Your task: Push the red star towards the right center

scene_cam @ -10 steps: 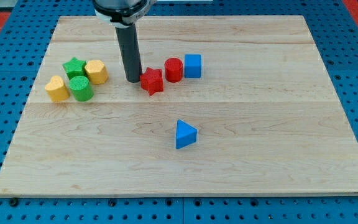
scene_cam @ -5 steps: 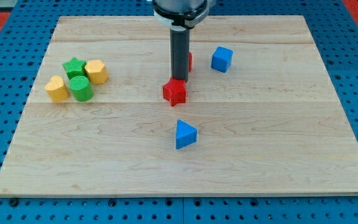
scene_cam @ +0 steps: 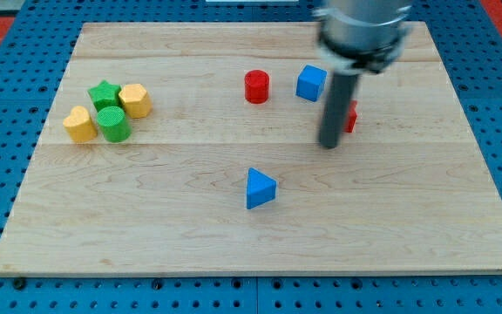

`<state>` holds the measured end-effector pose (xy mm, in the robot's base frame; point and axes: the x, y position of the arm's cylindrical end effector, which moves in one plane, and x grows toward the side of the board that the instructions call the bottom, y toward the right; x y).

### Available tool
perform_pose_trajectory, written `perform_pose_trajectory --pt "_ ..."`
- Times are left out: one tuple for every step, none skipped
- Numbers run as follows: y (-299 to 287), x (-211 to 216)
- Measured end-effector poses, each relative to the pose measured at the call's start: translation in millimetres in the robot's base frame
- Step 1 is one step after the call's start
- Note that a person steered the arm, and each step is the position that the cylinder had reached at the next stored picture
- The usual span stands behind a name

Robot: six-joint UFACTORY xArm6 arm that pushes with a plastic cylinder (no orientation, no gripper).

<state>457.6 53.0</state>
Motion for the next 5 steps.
perform_pose_trajectory --pt "-30.0 -28.9" --pt "48.1 -63.6" --pt "119.9 -48.9" --pt "44.0 -51.7" --pt "118.5 -117.4"
